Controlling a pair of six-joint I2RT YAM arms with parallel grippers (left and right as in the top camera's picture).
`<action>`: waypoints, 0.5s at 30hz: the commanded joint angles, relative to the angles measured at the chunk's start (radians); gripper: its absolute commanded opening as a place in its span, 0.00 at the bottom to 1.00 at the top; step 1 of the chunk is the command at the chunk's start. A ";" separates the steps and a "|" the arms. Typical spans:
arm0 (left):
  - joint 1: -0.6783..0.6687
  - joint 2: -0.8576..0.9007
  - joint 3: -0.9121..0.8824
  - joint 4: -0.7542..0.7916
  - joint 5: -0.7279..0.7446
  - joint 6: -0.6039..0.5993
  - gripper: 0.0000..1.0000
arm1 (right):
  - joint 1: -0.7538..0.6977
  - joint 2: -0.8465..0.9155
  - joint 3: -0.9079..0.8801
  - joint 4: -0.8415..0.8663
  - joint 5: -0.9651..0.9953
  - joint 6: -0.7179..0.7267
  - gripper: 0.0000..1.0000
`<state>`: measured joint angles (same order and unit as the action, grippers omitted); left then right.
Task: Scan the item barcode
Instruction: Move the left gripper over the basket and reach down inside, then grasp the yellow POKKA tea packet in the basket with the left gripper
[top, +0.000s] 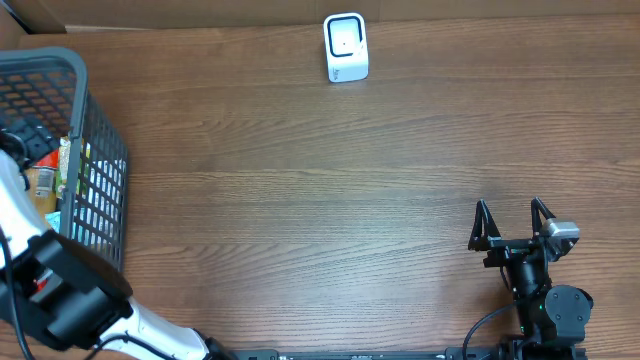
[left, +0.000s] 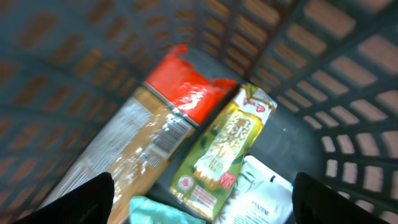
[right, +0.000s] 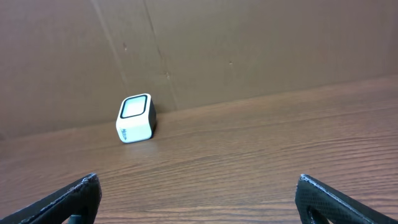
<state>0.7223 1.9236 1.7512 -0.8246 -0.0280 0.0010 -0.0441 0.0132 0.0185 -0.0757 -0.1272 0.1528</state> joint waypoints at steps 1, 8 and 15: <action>-0.043 0.077 -0.018 0.040 0.002 0.117 0.83 | 0.005 -0.007 -0.011 0.003 -0.005 -0.004 1.00; -0.077 0.174 -0.018 0.098 -0.039 0.115 0.76 | 0.005 -0.007 -0.011 0.003 -0.005 -0.005 1.00; -0.075 0.230 -0.019 0.103 -0.039 0.119 0.77 | 0.005 -0.007 -0.011 0.003 -0.005 -0.004 1.00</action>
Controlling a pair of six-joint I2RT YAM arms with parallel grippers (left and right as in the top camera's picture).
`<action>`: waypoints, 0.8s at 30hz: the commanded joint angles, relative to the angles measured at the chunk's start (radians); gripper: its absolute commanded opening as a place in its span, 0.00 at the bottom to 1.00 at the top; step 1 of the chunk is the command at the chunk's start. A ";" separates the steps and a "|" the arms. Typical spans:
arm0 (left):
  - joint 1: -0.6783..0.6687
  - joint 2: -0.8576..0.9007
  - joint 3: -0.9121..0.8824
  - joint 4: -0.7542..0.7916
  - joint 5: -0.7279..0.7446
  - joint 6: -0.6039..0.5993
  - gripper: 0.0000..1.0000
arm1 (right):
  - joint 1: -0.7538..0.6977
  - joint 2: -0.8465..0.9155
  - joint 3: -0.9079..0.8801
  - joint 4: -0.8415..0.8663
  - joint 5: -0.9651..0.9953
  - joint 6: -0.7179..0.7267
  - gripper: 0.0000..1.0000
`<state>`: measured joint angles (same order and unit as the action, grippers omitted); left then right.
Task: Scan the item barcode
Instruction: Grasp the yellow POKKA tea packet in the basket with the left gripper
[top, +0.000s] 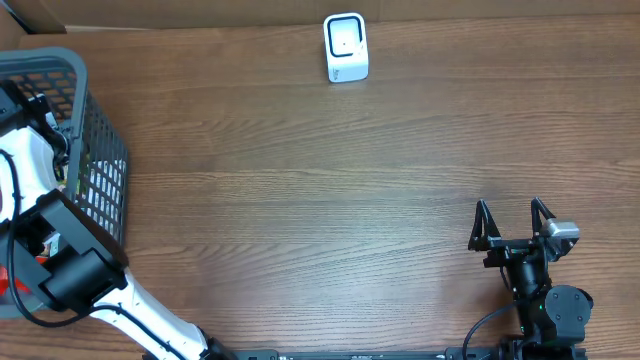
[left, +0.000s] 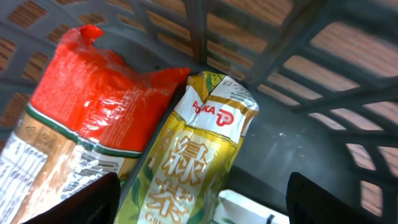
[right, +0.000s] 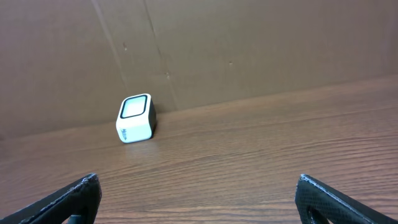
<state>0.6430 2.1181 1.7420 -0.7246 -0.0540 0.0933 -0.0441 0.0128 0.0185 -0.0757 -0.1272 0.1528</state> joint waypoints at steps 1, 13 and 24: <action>0.004 0.040 -0.010 0.000 -0.012 0.026 0.77 | 0.005 -0.007 -0.011 0.003 -0.005 -0.005 1.00; 0.018 0.082 -0.013 -0.021 -0.023 0.022 0.71 | 0.005 -0.007 -0.011 0.003 -0.005 -0.005 1.00; 0.024 0.086 -0.076 -0.011 -0.023 0.015 0.64 | 0.005 -0.007 -0.011 0.003 -0.005 -0.004 1.00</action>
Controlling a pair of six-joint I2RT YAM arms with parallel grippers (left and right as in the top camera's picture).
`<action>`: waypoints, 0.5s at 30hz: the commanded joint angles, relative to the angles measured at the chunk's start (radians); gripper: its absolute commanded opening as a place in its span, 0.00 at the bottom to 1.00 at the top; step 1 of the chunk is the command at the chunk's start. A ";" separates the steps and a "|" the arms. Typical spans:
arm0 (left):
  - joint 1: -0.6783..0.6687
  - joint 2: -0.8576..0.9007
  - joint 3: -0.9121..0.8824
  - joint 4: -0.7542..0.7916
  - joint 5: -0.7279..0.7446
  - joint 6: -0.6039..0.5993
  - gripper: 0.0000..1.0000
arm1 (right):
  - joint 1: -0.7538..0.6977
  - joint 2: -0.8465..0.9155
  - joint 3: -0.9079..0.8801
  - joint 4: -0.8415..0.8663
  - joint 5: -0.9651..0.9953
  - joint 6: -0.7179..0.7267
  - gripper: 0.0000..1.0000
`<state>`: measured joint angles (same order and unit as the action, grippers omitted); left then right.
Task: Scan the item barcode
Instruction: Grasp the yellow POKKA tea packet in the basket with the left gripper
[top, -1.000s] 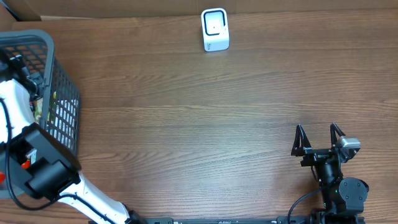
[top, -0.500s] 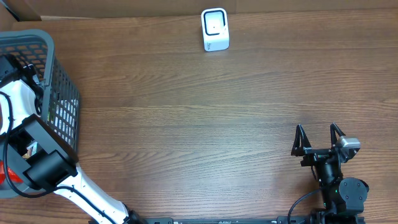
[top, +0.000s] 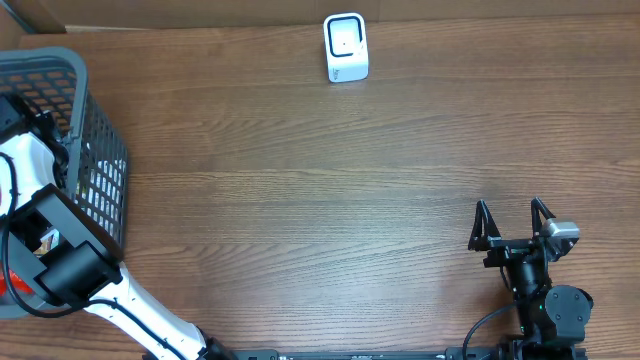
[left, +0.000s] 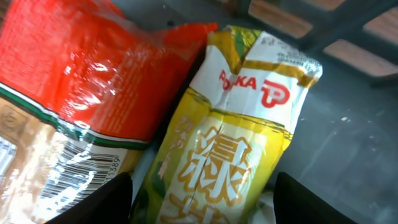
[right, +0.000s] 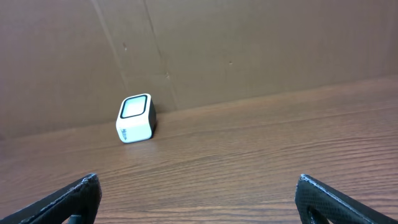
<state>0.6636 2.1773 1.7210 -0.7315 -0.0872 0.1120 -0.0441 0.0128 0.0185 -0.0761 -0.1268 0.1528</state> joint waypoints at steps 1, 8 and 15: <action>0.004 0.027 -0.067 0.003 0.010 -0.004 0.64 | 0.005 -0.007 -0.011 0.004 -0.005 -0.005 1.00; 0.004 0.021 -0.079 -0.003 0.010 -0.022 0.04 | 0.005 -0.007 -0.011 0.004 -0.005 -0.004 1.00; 0.004 -0.072 0.120 -0.195 0.009 -0.061 0.04 | 0.005 -0.007 -0.011 0.004 -0.005 -0.004 1.00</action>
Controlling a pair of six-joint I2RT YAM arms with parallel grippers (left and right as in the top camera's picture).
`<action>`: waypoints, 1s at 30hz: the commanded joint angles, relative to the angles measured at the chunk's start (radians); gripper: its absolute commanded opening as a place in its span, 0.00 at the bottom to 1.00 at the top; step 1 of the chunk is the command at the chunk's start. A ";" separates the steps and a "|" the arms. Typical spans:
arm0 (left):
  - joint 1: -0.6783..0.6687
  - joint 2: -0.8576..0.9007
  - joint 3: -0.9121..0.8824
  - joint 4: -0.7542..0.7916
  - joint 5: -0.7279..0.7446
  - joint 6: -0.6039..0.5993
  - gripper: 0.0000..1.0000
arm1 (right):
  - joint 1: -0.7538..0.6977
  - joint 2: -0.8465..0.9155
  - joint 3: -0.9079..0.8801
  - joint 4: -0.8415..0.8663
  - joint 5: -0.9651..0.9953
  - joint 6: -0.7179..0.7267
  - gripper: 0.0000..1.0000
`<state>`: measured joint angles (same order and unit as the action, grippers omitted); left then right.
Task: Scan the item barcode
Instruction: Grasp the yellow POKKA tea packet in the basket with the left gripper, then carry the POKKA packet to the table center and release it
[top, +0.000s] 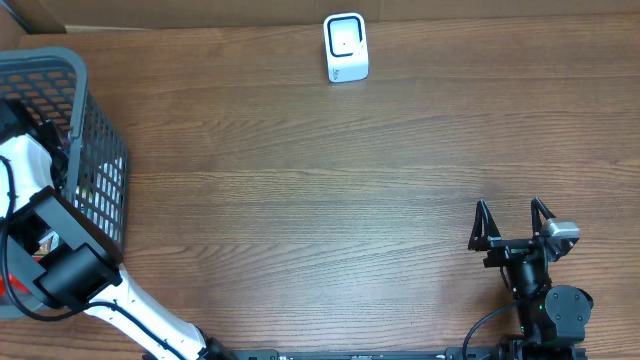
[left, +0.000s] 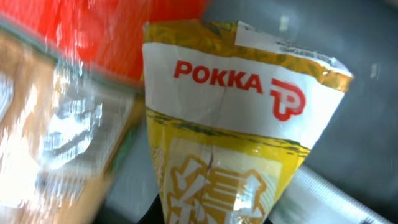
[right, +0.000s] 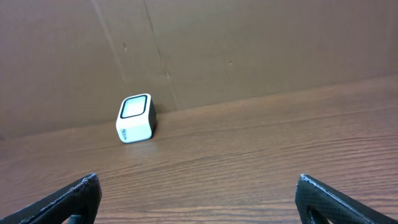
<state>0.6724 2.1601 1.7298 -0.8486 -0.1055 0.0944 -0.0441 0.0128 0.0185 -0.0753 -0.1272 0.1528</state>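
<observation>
A yellow POKKA drink pack (left: 236, 124) fills the left wrist view, lying in the grey basket (top: 105, 150) at the table's left edge. My left gripper (left: 214, 219) is down inside the basket, and its dark fingers press on both sides of the pack at the frame's bottom. The white barcode scanner (top: 346, 47) stands at the far edge of the table, also in the right wrist view as the scanner (right: 135, 118). My right gripper (top: 512, 222) rests open near the front right, holding nothing.
A red-topped clear bag (left: 118, 25) lies against the pack's left side, and a white packet (left: 348, 199) lies at its lower right. A brown cardboard wall (right: 249, 50) backs the table behind the scanner.
The left wrist camera is closer to the yellow pack, which now fills the view. The left fingers have drawn inward onto the pack's sides. The right arm is still.
First the left gripper hung open above several packets in the basket. Then it was lower, over the red bag and the yellow pack. Then lower still, centred on the yellow pack, and now its fingers close on that pack. The right arm stayed put.
</observation>
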 joint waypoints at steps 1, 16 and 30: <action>-0.005 -0.073 0.141 -0.102 0.027 -0.050 0.04 | 0.005 -0.007 -0.011 0.003 -0.005 -0.005 1.00; -0.050 -0.618 0.349 -0.430 0.405 -0.216 0.04 | 0.005 -0.007 -0.011 0.003 -0.005 -0.004 1.00; -0.806 -0.576 0.107 -0.551 -0.163 -0.585 0.04 | 0.005 -0.007 -0.011 0.003 -0.005 -0.005 1.00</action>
<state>-0.0448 1.5627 1.8973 -1.4189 -0.0467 -0.3305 -0.0441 0.0128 0.0185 -0.0757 -0.1272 0.1528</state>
